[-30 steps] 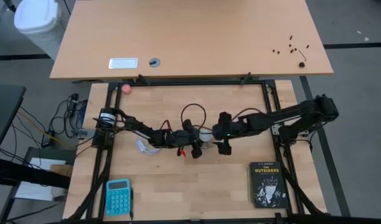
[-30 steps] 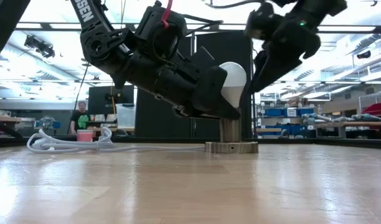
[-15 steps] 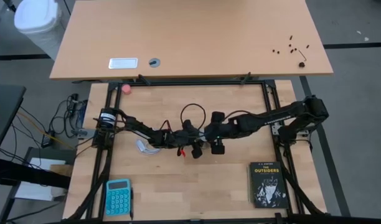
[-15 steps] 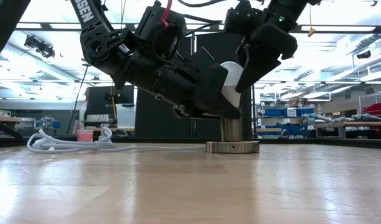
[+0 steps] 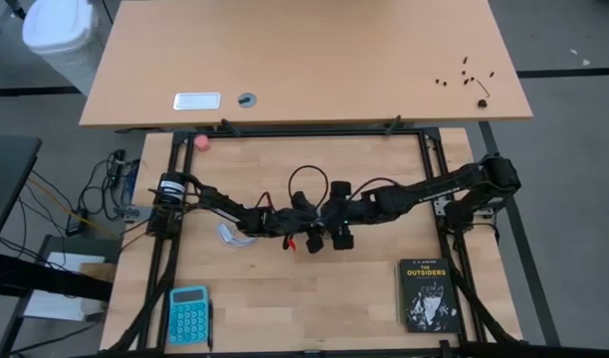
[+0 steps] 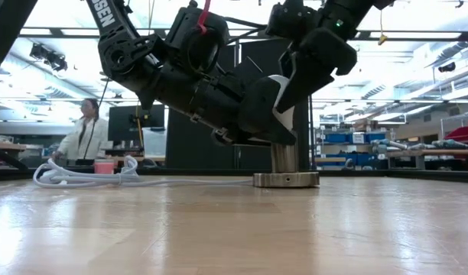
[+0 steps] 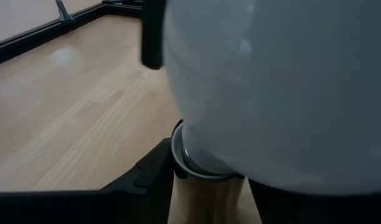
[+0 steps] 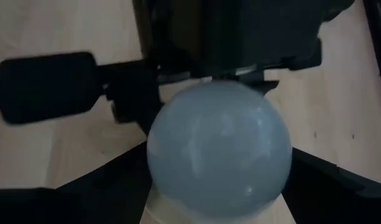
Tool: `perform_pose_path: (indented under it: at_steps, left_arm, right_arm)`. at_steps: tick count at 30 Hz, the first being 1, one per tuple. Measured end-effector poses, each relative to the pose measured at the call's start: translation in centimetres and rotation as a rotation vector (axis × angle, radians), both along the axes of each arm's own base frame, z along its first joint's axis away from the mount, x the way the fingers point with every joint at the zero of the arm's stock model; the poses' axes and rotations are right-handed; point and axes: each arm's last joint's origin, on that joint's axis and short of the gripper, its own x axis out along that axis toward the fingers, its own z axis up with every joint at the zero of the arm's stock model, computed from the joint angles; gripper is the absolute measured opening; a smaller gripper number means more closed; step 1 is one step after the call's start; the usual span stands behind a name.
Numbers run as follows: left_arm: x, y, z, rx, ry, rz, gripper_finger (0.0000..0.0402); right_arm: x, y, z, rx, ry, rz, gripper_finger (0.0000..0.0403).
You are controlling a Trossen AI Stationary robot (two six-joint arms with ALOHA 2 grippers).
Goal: Screw lightbulb
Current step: Insert the white lightbulb into the silver lamp
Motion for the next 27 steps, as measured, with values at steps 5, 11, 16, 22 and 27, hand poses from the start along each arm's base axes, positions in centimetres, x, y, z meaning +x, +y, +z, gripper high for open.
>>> perform_pose_path:
  at_steps: [5,11,16,22,27]
  left_arm:
    - [0.0,0.0,0.0,-0.001,0.0,-0.004,0.0177]
    - [0.0,-0.2,0.0,0.004,0.007,-0.01,0.0177]
    - [0.0,-0.2,-0.1,0.006,0.013,-0.014,0.0177]
    - [0.0,-0.2,-0.1,0.006,0.014,-0.016,0.0177]
    - [0.0,-0.2,-0.1,0.005,0.014,-0.019,0.0178]
  right_arm:
    - [0.0,0.0,0.0,-0.004,-0.004,0.0,0.0299]
    - [0.0,-0.7,0.0,0.004,0.008,-0.016,0.0295]
    - [0.0,-1.1,-0.1,0.038,0.02,-0.007,0.0293]
    - [-0.5,-2.4,0.2,0.123,0.048,-0.001,0.0292]
    - [-0.5,-3.9,0.2,0.226,0.048,0.017,0.0291]
